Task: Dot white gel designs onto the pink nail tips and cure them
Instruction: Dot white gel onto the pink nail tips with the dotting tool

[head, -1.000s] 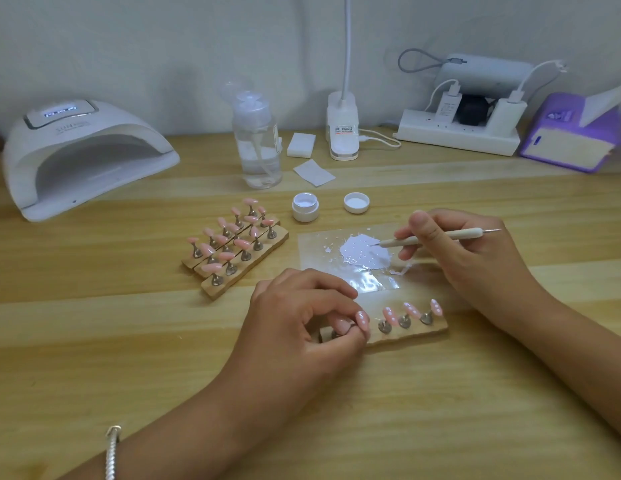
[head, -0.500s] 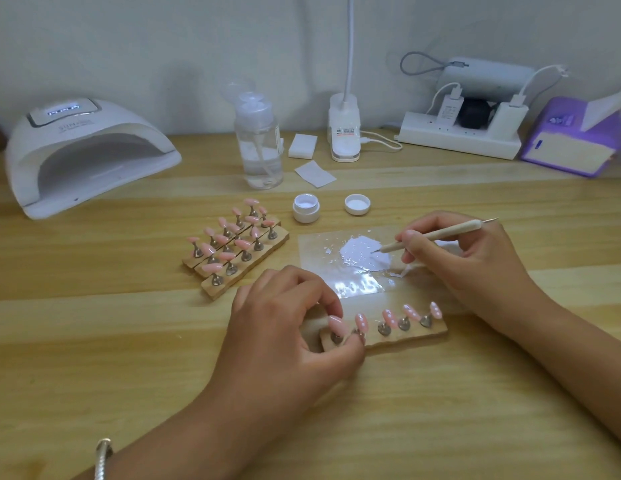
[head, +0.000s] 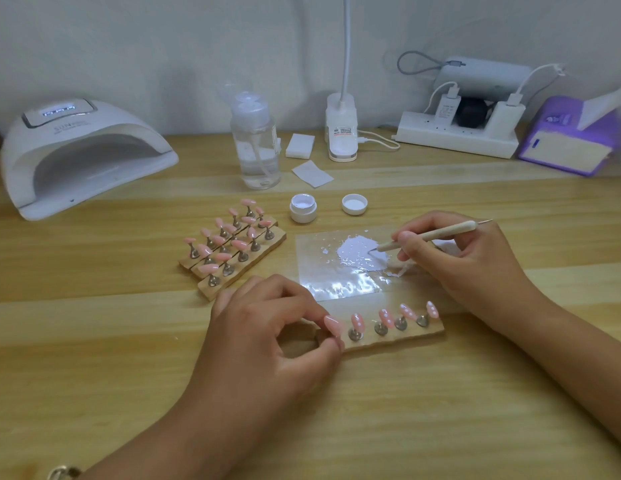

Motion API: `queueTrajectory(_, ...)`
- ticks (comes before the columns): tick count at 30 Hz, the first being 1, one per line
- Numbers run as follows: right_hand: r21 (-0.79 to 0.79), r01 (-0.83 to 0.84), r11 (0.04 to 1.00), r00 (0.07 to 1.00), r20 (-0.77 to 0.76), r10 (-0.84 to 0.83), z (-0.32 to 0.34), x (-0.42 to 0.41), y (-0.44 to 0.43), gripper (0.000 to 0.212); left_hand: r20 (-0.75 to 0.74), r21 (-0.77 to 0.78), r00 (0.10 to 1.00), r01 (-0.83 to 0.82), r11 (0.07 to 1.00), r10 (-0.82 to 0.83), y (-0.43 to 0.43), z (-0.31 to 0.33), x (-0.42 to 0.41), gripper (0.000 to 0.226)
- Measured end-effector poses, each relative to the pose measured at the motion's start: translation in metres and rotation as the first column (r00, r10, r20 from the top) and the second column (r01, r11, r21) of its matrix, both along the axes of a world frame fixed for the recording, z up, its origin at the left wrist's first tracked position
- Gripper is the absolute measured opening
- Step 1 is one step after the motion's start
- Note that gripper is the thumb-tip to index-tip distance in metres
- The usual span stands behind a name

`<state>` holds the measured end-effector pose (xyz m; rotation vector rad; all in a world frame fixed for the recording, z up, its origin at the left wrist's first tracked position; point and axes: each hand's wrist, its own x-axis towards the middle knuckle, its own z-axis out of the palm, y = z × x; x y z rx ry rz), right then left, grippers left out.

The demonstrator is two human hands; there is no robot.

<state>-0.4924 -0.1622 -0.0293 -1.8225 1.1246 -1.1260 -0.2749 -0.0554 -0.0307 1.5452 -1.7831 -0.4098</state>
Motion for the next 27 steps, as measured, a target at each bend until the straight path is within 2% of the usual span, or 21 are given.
queueTrajectory(7,-0.001,-0.003,1.0,1.0,0.009,0.003,0.0003,0.0006,0.0002,0.013,-0.004,-0.019,1.0,0.009,1.0,-0.009,-0.0008,0.0006,0.0002,0.003)
queueTrajectory(12,0.018,-0.026,1.0,0.999,0.027,0.025,0.0001,0.0014,0.0005,0.013,0.03,-0.047,1.0,0.01,0.999,-0.008,-0.0032,0.0034,-0.0018,0.008)
queueTrajectory(18,0.033,-0.021,0.999,0.999,0.029,0.02,0.0007,0.002,0.001,0.013,0.15,-0.13,0.988,0.039,0.991,-0.02,-0.0013,0.0043,-0.004,0.015)
queueTrajectory(21,0.004,0.016,1.0,1.0,0.02,-0.016,0.0016,0.0016,0.0009,0.012,0.194,-0.176,0.98,0.07,0.982,-0.035,0.0,0.0038,-0.005,0.011)
queueTrajectory(27,0.027,0.002,1.0,1.0,0.029,-0.003,0.0016,0.002,0.0017,0.012,0.122,-0.267,0.992,0.045,0.963,-0.013,-0.0007,0.0014,-0.004,0.014)
